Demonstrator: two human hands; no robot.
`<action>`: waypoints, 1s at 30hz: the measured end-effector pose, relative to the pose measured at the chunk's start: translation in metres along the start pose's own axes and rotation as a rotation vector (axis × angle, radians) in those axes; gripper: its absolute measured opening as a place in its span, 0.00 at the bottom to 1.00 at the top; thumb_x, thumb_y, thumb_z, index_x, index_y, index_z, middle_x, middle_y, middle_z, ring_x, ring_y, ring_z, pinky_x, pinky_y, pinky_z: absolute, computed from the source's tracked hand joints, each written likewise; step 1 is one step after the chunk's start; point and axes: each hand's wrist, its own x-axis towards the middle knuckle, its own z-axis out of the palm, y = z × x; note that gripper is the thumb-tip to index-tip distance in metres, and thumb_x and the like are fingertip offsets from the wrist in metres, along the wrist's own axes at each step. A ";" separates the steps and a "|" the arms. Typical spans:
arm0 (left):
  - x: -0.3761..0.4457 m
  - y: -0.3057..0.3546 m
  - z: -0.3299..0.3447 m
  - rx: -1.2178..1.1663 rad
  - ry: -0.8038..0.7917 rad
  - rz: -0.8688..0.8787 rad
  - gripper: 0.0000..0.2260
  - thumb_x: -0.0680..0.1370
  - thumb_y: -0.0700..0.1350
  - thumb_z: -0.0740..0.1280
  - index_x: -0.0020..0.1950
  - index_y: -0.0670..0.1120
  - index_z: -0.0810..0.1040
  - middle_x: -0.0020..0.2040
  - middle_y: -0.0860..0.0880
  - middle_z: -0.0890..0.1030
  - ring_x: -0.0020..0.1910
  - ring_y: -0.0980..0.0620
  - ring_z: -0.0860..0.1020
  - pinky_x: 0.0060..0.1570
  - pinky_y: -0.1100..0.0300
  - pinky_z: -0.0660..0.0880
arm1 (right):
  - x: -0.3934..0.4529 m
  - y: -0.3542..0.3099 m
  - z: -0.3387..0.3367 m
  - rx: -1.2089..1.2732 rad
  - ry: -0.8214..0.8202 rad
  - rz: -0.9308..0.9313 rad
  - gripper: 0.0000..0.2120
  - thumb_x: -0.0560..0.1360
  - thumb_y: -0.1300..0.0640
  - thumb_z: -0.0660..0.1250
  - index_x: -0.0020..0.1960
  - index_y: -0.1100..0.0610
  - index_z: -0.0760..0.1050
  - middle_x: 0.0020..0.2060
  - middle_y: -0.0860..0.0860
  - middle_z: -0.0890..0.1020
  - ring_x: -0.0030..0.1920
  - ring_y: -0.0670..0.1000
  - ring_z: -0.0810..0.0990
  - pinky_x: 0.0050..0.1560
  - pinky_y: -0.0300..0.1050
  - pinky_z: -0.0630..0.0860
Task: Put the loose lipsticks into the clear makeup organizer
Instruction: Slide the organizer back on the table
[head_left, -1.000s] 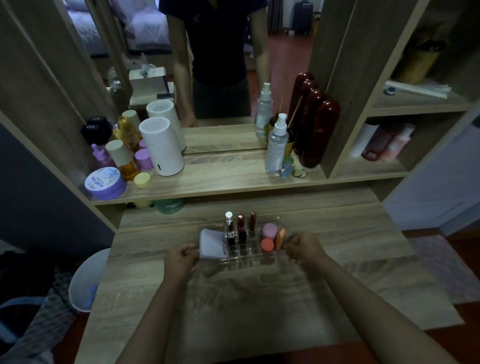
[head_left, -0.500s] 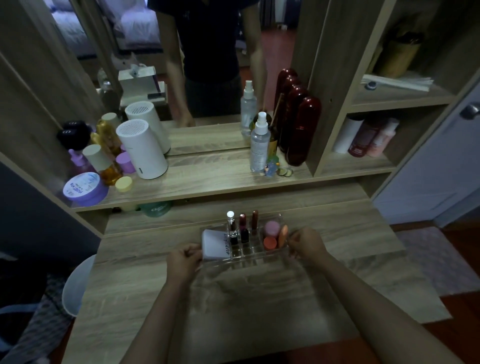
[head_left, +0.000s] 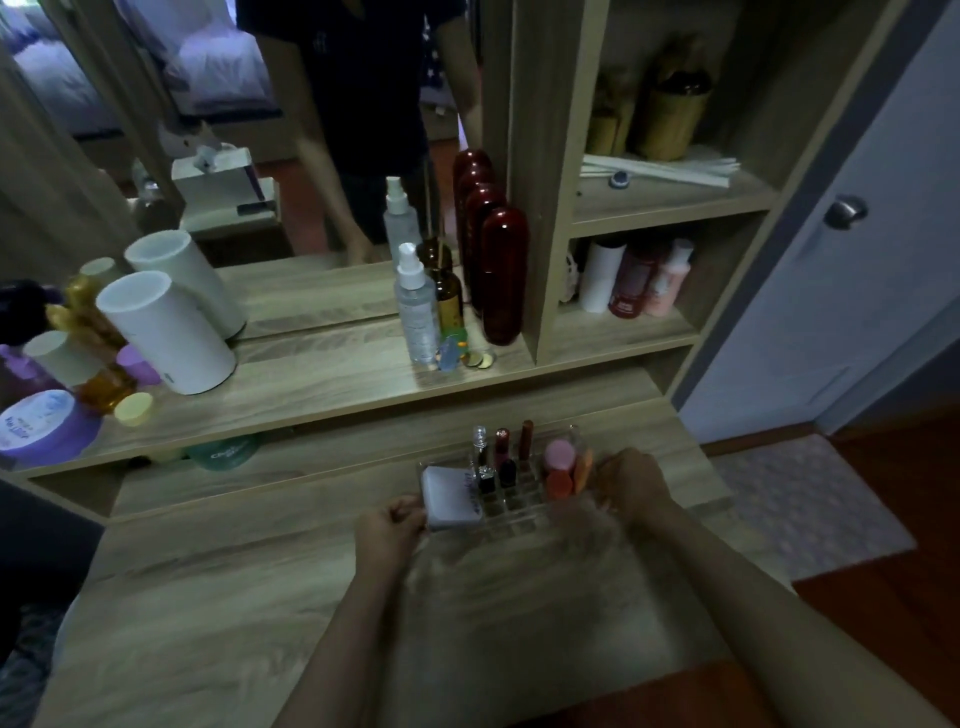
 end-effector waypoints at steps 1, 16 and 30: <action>0.000 0.002 0.007 0.007 -0.002 -0.004 0.07 0.72 0.31 0.68 0.47 0.37 0.84 0.45 0.36 0.85 0.42 0.45 0.81 0.51 0.44 0.79 | 0.003 0.007 -0.003 -0.003 0.002 0.004 0.08 0.74 0.61 0.67 0.45 0.63 0.84 0.44 0.60 0.87 0.47 0.57 0.84 0.44 0.39 0.73; -0.016 0.040 0.101 0.140 -0.028 0.106 0.06 0.72 0.32 0.69 0.48 0.35 0.84 0.44 0.36 0.86 0.39 0.49 0.80 0.45 0.50 0.79 | 0.028 0.085 -0.052 0.019 0.056 0.095 0.10 0.76 0.60 0.64 0.47 0.65 0.82 0.47 0.60 0.85 0.51 0.57 0.83 0.54 0.46 0.78; -0.010 0.045 0.118 0.098 -0.049 0.051 0.08 0.74 0.33 0.68 0.51 0.35 0.82 0.46 0.35 0.85 0.42 0.42 0.82 0.43 0.53 0.80 | 0.041 0.109 -0.056 0.055 0.040 0.081 0.11 0.77 0.62 0.65 0.40 0.67 0.82 0.43 0.63 0.86 0.42 0.55 0.83 0.43 0.38 0.73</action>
